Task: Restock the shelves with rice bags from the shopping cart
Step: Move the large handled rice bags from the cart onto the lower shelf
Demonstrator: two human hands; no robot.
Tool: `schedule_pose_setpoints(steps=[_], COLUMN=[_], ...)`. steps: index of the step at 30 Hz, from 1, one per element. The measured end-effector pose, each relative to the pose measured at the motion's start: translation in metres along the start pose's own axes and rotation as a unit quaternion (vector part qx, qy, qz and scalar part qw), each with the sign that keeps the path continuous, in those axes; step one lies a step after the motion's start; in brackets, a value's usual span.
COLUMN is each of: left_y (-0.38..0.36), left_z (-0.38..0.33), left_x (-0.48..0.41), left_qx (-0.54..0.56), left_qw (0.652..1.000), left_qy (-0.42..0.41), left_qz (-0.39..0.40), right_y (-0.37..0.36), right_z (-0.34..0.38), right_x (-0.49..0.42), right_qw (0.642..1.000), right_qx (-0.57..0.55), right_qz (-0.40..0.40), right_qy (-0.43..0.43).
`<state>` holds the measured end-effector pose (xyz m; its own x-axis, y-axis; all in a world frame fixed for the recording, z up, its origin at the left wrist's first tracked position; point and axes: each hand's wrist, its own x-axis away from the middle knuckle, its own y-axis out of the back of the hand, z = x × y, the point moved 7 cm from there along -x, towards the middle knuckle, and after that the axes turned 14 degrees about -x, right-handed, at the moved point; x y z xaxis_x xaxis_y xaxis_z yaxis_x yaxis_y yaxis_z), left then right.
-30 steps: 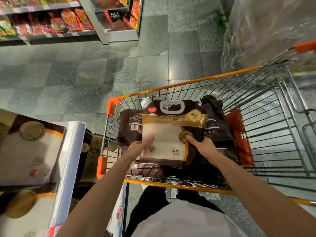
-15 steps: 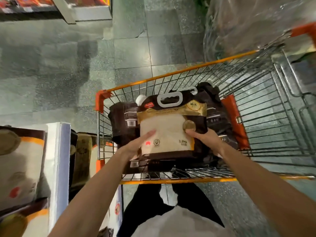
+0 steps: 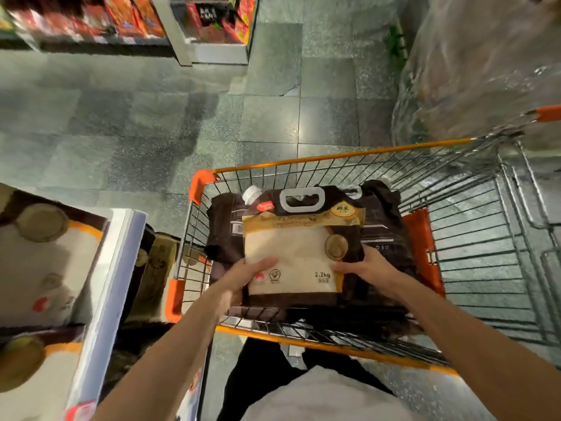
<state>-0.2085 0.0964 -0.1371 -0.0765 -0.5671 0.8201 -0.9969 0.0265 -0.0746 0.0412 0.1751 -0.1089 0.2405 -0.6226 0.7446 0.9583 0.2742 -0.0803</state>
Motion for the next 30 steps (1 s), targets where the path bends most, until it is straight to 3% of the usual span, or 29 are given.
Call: schedule_pose_setpoints(steps=[5, 11, 18, 21, 25, 30], left_y=[0.011, 0.048, 0.104, 0.121, 0.131, 0.154], left_z=[-0.022, -0.061, -0.105, -0.115, -0.118, -0.105], left_x=[0.044, 0.145, 0.302, 0.373, 0.445, 0.513], left_qx=[-0.015, 0.032, 0.049, 0.059, 0.045, 0.045], left_qw=[0.991, 0.941, 0.848, 0.787, 0.731, 0.664], left_qy=[-0.069, -0.149, -0.213, -0.233, -0.266, -0.305], left_qz=[-0.111, -0.302, -0.483, -0.568, -0.626, -0.681], right_y=[-0.019, -0.105, -0.225, -0.277, -0.336, -0.403], right_z=[0.043, 0.125, 0.221, 0.257, 0.283, 0.316], right_x=[-0.008, 0.018, 0.094, 0.132, 0.164, 0.218], right_qw=[0.996, 0.971, 0.928, 0.897, 0.877, 0.827], right_qx=[0.053, 0.066, 0.049, 0.039, 0.042, 0.056], right_qz=[0.056, 0.187, 0.276, 0.297, 0.322, 0.388], right_qy=[0.047, 0.13, 0.244, 0.324, 0.354, 0.402])
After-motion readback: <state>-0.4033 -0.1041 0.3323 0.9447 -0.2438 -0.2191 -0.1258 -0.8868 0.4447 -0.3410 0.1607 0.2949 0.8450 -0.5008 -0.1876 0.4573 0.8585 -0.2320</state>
